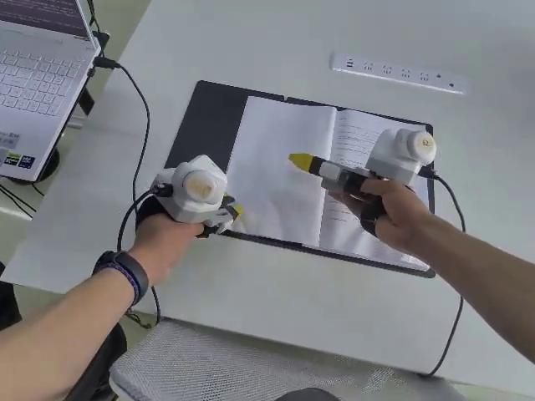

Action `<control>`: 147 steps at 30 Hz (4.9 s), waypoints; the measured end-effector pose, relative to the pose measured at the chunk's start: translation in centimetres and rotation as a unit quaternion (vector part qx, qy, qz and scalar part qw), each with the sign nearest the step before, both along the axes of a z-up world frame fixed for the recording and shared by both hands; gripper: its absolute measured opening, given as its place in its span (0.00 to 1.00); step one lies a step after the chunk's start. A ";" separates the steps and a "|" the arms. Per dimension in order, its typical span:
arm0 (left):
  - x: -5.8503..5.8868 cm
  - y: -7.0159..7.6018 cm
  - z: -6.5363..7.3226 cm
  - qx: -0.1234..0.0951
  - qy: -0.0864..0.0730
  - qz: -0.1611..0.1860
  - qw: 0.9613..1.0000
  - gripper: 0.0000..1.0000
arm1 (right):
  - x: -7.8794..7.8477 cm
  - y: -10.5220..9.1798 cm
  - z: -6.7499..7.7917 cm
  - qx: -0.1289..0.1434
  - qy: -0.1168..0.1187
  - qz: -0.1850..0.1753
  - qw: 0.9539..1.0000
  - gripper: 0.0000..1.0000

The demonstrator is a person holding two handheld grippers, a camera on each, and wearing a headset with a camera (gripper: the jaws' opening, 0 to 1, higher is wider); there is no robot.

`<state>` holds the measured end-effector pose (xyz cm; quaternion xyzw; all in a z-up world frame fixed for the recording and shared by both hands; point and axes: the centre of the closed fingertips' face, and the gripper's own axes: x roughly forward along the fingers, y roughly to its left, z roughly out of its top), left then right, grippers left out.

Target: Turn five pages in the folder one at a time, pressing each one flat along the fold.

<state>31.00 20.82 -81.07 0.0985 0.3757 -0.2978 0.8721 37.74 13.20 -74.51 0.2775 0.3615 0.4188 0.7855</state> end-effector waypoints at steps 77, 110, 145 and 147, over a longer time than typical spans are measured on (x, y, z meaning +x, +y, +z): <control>0.5 0.7 0.5 0.006 -0.013 0.046 0.999 0.00 | 14.8 -4.4 -5.9 0.072 0.040 -0.202 0.976 0.00; 0.6 1.0 0.0 -0.031 -0.001 0.071 0.997 0.00 | -2.6 -2.9 -3.9 0.095 0.061 -0.059 0.992 0.00; -0.6 0.0 0.6 -0.008 0.014 0.027 1.000 0.09 | -9.8 -4.8 -5.1 0.059 0.068 -0.045 0.995 0.00; -0.8 0.0 0.8 -0.009 0.016 0.029 0.999 0.11 | -10.0 -5.1 -5.0 0.052 0.064 -0.046 0.996 0.00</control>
